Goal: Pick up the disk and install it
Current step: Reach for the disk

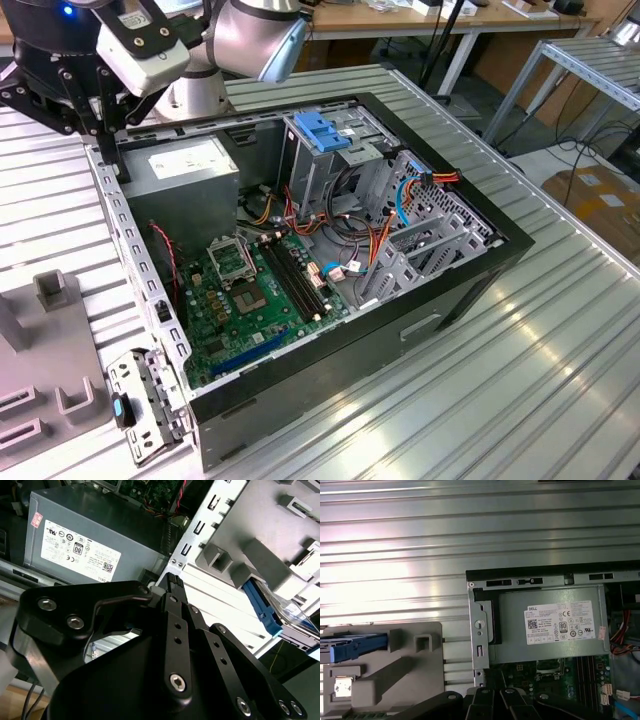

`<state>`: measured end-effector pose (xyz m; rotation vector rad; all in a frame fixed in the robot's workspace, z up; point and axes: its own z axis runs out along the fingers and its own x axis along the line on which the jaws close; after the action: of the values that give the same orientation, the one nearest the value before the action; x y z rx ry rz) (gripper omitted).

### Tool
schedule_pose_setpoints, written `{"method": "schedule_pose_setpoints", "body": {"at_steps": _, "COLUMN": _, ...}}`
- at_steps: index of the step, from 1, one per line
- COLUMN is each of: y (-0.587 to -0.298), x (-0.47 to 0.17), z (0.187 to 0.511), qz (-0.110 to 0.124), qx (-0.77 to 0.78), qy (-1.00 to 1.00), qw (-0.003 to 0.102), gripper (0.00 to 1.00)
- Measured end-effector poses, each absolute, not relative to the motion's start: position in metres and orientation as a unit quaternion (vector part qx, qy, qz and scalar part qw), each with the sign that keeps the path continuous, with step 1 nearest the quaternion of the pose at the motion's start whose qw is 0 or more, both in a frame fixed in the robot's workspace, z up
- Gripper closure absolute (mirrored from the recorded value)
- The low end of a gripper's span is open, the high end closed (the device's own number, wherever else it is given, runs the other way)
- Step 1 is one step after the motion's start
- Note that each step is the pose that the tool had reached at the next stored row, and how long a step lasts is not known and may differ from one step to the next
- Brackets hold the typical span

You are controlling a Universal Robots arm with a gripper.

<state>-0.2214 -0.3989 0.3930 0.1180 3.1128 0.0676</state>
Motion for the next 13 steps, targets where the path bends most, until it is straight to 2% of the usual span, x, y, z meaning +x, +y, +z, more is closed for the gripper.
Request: {"method": "schedule_pose_setpoints", "body": {"at_steps": 13, "y": -0.399, "x": -0.233, "z": 0.393, "qz": 0.022, "qx": 0.038, "qy": 0.999, "qw": 0.013, "gripper": 0.89}}
